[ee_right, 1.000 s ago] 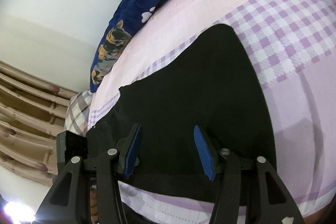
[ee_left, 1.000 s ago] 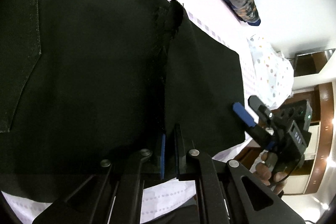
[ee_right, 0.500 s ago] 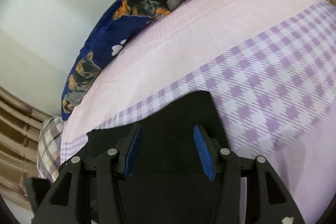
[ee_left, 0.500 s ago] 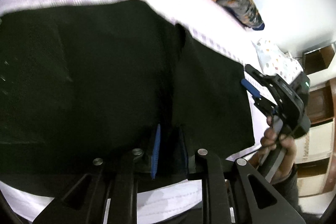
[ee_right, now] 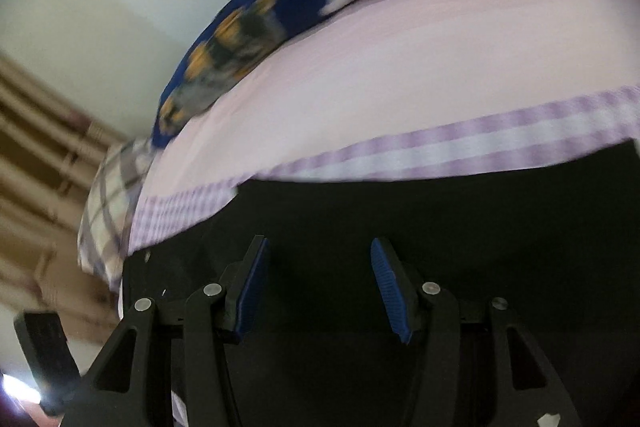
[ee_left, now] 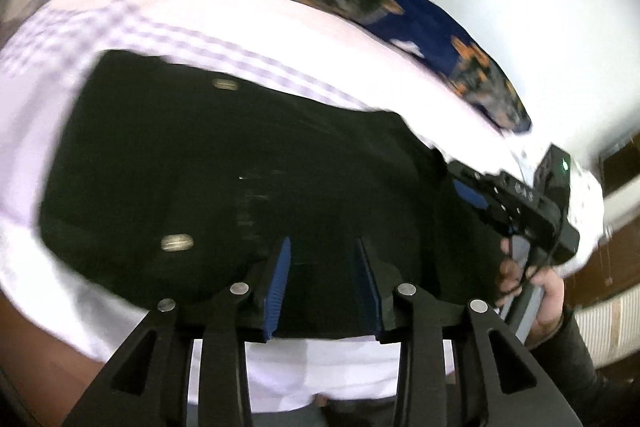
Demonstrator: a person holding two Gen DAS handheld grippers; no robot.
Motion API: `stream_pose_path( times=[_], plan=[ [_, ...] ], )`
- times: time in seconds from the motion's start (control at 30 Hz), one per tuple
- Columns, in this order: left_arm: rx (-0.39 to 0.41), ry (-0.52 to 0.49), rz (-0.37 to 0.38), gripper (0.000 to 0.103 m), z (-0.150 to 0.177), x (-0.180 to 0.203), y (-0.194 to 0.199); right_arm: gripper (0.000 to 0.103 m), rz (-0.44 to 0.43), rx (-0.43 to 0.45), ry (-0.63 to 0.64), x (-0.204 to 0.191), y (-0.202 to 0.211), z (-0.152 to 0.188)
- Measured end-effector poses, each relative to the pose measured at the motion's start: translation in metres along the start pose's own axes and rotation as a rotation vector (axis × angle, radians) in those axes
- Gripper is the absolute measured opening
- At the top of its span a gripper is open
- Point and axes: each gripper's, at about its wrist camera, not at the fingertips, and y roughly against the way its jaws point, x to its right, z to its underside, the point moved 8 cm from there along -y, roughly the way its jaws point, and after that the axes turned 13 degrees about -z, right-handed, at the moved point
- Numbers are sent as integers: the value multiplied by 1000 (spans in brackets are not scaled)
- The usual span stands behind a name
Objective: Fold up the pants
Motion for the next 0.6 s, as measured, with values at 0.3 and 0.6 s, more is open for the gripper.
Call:
stream_pose_path(
  times=[0.3, 0.6],
  plan=[
    [33, 235, -15, 39, 10, -90, 22, 52, -34, -115, 78, -42, -31, 38],
    [11, 497, 140, 39, 23, -128, 14, 61, -79, -156, 42, -67, -25, 61]
  ],
)
